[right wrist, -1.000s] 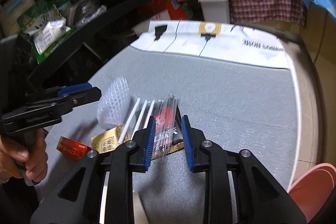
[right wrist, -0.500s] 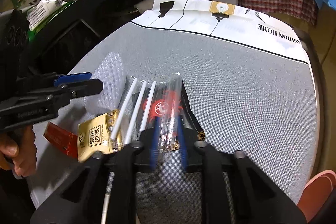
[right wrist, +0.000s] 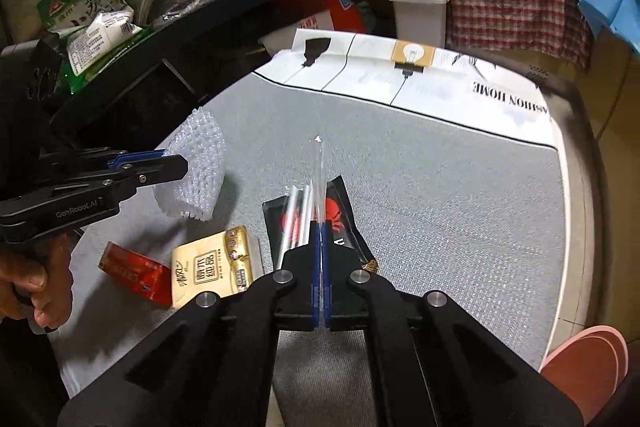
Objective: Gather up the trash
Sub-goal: 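Grasp the bubble wrap with the left tool while the right tool grasps the clear straw packet, then carry the bubble wrap and straw packet over the pink bin with both tools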
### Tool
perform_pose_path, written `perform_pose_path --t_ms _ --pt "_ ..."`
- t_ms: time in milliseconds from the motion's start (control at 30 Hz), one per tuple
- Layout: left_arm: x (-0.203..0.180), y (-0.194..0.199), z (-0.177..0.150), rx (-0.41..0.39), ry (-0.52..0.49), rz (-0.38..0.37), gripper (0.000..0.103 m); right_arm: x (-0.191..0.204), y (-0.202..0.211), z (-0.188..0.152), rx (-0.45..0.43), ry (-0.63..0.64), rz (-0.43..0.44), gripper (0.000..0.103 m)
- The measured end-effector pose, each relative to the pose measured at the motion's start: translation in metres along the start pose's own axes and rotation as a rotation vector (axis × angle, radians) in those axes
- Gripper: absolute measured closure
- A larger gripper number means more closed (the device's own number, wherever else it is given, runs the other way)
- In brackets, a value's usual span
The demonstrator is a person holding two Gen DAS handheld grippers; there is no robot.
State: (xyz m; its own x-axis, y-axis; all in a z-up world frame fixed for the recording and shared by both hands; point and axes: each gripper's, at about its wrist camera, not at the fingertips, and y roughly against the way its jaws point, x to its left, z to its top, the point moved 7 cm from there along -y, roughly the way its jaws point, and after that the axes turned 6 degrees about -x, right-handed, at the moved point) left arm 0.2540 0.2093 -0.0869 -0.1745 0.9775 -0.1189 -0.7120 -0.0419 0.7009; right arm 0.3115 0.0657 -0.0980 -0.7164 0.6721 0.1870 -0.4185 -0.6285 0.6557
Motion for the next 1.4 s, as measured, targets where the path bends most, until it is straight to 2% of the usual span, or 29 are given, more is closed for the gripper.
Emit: perform_pose_path --t_ms 667,1000,1400 --pt "-0.021 0.061 0.008 -0.124 -0.034 -0.026 0.089 0.012 0.076 0.010 -0.111 0.012 -0.048 0.102" --pt "-0.032 0.083 0.006 -0.153 -0.036 -0.044 0.089 0.028 0.121 0.018 -0.167 0.036 -0.074 0.102" --pt "-0.055 0.099 0.008 -0.185 -0.056 -0.081 0.089 0.015 0.178 0.013 -0.203 0.019 -0.150 0.102"
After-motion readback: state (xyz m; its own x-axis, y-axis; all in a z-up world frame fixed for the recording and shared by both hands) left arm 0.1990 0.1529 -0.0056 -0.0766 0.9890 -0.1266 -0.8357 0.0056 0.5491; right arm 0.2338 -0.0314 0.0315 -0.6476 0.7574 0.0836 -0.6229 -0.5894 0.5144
